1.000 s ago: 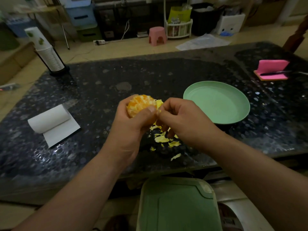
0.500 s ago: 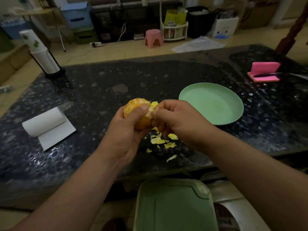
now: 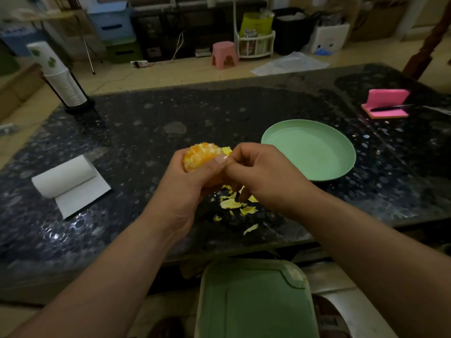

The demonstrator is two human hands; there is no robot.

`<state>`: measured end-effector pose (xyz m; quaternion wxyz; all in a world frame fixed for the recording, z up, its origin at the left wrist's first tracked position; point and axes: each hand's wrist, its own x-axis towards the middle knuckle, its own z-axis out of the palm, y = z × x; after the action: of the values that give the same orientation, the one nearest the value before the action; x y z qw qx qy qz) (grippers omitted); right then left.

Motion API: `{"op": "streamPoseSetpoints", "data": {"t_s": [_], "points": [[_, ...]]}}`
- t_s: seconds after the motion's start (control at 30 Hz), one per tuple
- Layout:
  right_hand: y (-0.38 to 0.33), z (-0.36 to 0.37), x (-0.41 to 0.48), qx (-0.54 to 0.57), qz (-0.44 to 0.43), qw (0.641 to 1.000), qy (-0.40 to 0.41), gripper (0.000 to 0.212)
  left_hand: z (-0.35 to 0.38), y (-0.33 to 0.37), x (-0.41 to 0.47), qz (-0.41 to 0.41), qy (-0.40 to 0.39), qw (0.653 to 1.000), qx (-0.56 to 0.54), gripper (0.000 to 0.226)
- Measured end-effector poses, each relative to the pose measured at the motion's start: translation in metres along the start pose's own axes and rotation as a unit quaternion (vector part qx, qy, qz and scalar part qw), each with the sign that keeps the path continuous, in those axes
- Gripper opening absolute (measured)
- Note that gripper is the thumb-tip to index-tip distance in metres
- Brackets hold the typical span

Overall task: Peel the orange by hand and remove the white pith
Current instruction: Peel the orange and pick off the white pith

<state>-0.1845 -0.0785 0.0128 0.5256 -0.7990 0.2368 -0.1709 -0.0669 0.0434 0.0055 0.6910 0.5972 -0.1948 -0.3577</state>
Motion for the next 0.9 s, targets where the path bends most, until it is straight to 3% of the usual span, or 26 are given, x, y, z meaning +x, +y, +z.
{"op": "streamPoseSetpoints", "data": {"t_s": [0.13,0.43,0.53,0.7,0.9], "points": [[0.000,-0.002,0.000,0.017,-0.007,1.000,-0.003,0.015,-0.001,0.002,0.002,-0.017,0.001,1.000,0.005,0.065],[-0.001,-0.003,0.002,0.198,0.017,0.980,-0.020,0.012,-0.009,0.006,0.004,-0.062,0.020,0.989,-0.131,0.045],[0.007,-0.003,0.006,0.147,0.042,0.988,0.017,0.008,-0.011,0.007,0.005,-0.061,0.021,0.986,-0.154,0.039],[0.022,0.003,0.018,-0.143,0.007,0.988,0.061,0.017,-0.010,0.005,0.006,-0.062,0.030,0.987,-0.148,0.045],[0.012,0.005,0.014,-0.159,-0.023,0.984,0.071,0.019,-0.012,-0.003,0.009,-0.039,0.040,0.995,-0.079,0.039]]}}
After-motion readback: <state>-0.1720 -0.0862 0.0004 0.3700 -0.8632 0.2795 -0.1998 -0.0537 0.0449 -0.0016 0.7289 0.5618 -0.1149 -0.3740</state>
